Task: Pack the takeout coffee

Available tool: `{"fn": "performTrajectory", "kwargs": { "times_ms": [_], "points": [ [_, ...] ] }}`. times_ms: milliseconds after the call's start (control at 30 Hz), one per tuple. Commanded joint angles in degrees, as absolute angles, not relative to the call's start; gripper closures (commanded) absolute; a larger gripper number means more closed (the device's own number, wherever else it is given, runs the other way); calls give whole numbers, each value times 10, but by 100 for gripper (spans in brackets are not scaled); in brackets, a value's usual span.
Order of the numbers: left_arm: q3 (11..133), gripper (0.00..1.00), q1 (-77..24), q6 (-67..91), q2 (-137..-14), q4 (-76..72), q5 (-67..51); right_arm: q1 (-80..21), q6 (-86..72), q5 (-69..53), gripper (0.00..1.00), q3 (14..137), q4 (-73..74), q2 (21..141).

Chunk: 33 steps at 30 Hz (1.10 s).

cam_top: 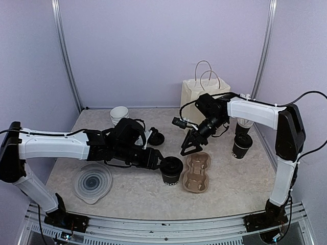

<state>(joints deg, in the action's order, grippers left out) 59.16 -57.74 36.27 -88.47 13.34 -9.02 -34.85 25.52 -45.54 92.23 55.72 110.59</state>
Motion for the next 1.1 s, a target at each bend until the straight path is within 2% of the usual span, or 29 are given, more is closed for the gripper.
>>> {"fn": "performTrajectory", "kwargs": {
  "times_ms": [0, 267, 600, 1067],
  "points": [
    [574, 42, -527, 350, -847, 111, -89, -349, 293, -435, 25, 891, 538, 1073],
    [566, 37, -475, 348, -865, 17, -156, -400, 287, -326, 9, 831, 476, 1041],
    [570, 38, -488, 369, -950, -43, -215, -427, 272, -304, 4, 849, 479, 1071],
    [519, 49, -511, 412, -981, -70, -223, -434, 251, -331, 0, 872, 486, 1099]
  ]
}}
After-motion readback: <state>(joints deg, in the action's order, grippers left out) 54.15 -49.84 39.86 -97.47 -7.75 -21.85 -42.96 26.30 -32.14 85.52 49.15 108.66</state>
